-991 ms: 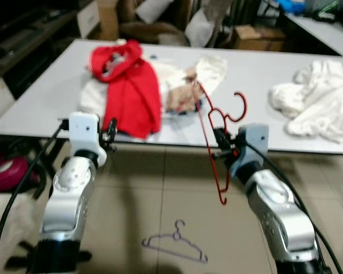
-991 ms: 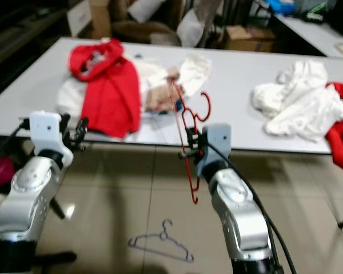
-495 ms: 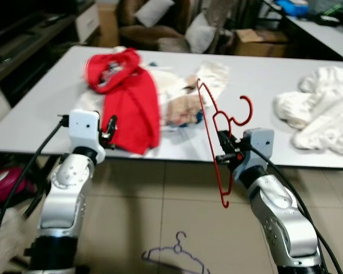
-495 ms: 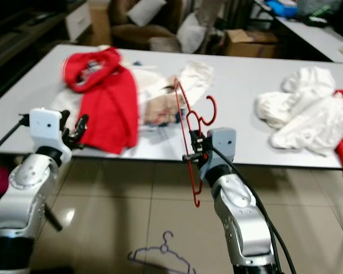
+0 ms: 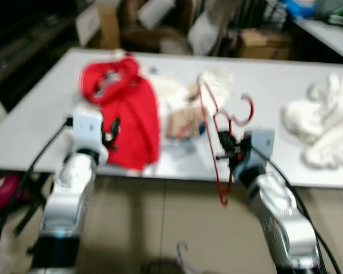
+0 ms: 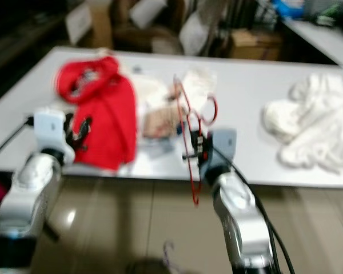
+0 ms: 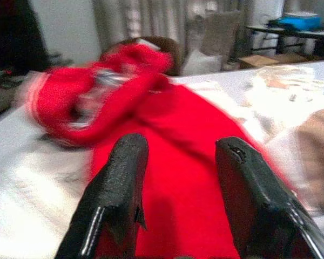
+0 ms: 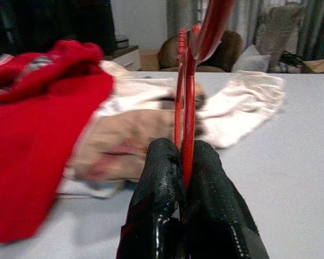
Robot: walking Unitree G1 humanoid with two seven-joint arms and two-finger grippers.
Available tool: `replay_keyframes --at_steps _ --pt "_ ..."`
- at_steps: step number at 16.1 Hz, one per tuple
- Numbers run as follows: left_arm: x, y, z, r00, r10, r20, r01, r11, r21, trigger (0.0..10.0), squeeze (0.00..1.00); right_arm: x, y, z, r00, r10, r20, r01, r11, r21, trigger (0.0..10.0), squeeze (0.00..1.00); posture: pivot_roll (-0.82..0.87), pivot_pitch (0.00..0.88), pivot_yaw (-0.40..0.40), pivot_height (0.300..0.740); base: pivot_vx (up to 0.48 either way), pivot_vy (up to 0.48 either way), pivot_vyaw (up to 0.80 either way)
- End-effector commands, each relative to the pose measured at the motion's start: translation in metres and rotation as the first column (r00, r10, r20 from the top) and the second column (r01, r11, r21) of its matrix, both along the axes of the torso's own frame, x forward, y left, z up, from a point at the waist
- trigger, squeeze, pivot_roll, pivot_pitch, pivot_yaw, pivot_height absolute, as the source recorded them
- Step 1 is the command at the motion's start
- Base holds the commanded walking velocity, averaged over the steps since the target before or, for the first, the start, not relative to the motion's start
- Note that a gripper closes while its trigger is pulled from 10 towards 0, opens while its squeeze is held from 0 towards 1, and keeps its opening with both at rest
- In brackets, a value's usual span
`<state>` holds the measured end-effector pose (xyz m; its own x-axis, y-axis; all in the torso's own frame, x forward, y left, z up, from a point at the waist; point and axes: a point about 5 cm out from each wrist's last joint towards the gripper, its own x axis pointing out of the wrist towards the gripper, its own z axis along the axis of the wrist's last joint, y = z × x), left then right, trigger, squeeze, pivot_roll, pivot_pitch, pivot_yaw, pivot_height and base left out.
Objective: Hang hanger
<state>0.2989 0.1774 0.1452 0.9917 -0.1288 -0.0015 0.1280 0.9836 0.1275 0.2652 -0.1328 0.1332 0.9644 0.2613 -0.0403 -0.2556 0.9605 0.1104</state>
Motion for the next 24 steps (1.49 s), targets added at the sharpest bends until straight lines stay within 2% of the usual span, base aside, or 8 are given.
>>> replay_keyframes --at_steps 1,11,15,17,19,22,23,24 --pt "0.001 -0.005 0.004 1.000 -0.024 0.012 0.024 1.000 0.016 10.0 0.00 0.001 -0.005 0.003 1.000 -0.023 0.015 0.023 1.000 -0.005 10.0 0.00 -0.07 0.000 -0.012 0.740 0.356 0.000 0.00" --pt "0.000 -0.007 0.002 0.999 -0.037 0.012 0.037 0.999 0.018 10.0 0.00 0.002 -0.008 0.002 0.999 -0.039 0.012 0.039 0.999 -0.015 10.0 0.00 -0.07 0.000 -0.016 0.740 0.351 0.000 0.00" --pt "-0.004 -0.011 -0.006 0.996 -0.083 -0.042 0.085 0.996 0.034 10.0 0.00 0.003 -0.010 0.003 0.999 -0.044 0.013 0.044 0.999 -0.020 10.0 0.00 -0.07 0.000 -0.021 0.740 0.000 0.000 0.00" --pt "-0.006 -0.020 -0.006 0.978 -0.197 -0.071 0.200 0.979 0.030 10.0 0.00 0.003 -0.010 0.003 0.999 -0.048 0.015 0.048 0.999 -0.020 10.0 0.00 -0.08 0.000 -0.024 0.740 0.000 0.000 0.00" --pt "-0.004 -0.020 -0.006 0.977 -0.203 -0.071 0.206 0.977 0.049 10.0 0.00 0.003 -0.010 0.003 0.999 -0.051 0.015 0.052 0.998 -0.021 10.0 0.00 -0.08 0.000 -0.024 0.740 0.000 0.000 0.00" --pt "0.007 -0.015 -0.004 0.981 -0.187 -0.048 0.190 0.978 0.083 10.0 0.00 0.003 -0.016 0.004 0.996 -0.084 0.018 0.085 0.996 -0.024 10.0 0.00 -0.10 0.000 -0.011 0.740 0.000 0.000 0.00" --pt "0.009 -0.015 -0.004 0.979 -0.198 -0.051 0.201 0.978 0.065 10.0 0.39 0.003 -0.017 0.004 0.996 -0.089 0.018 0.090 0.996 -0.025 10.0 0.00 -0.10 0.000 -0.009 0.740 0.000 0.000 0.00" --pt "0.013 -0.013 -0.004 0.980 -0.192 -0.059 0.195 0.980 0.046 10.0 1.00 0.002 -0.018 0.004 0.995 -0.095 0.019 0.096 0.995 -0.026 10.0 0.00 -0.11 0.000 -0.005 0.740 0.000 0.000 0.00"
